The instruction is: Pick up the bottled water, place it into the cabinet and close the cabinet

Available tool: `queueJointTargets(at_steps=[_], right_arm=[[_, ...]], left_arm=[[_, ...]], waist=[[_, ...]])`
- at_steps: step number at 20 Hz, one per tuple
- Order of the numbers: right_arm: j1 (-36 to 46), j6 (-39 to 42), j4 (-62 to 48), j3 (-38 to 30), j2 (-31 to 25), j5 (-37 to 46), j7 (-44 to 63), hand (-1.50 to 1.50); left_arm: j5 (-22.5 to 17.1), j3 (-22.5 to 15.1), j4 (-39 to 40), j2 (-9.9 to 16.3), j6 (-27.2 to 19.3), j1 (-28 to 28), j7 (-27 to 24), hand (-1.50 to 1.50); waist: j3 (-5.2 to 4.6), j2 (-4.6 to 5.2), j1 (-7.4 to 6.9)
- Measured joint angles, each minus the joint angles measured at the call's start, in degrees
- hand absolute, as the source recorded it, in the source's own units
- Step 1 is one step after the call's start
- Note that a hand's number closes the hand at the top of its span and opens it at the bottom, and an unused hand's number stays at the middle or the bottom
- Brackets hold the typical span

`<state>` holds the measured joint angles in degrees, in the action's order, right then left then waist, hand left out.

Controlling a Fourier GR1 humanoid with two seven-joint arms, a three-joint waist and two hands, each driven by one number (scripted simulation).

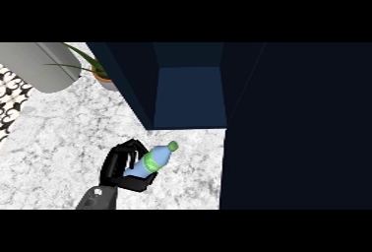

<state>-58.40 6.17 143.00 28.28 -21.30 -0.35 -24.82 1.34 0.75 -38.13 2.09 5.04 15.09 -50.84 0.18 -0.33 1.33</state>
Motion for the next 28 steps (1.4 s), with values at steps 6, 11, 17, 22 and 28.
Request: queueJointTargets(at_steps=[6, 11, 17, 22, 28], right_arm=[[-0.2, -1.1, -0.2, 0.2, -0.3, -0.1, -0.5, -1.5], [0.3, -1.5, 0.0, -1.4, -0.9, -0.3, -0.9, -1.5], [-1.6, -1.0, 0.0, -3.1, -2.0, -0.7, -3.5, -1.5], [-2.5, -0.6, -0.4, -4.2, -2.3, -1.1, -5.0, -1.5], [-2.8, 1.0, -0.6, -6.5, -3.4, -1.7, -6.4, -1.5]], left_arm=[[-8.0, -8.4, -7.7, -1.6, -5.9, 2.2, 9.8, 1.5], [-14.0, -16.5, -11.8, -1.9, -14.2, 6.4, 17.5, 1.5], [-19.8, -21.0, -12.0, -2.1, -22.5, 14.2, 24.1, 1.5], [-23.8, -23.3, -8.0, -2.1, -29.1, 22.5, 28.0, 1.5], [-29.3, -21.8, 0.6, -2.1, -30.9, 31.0, 29.3, 1.5]], waist=[[-0.15, 0.01, -0.32], [-0.2, 0.15, 0.02], [-0.21, 0.25, 0.61], [-0.21, 0.45, 1.25], [-0.22, 0.81, 1.9]])
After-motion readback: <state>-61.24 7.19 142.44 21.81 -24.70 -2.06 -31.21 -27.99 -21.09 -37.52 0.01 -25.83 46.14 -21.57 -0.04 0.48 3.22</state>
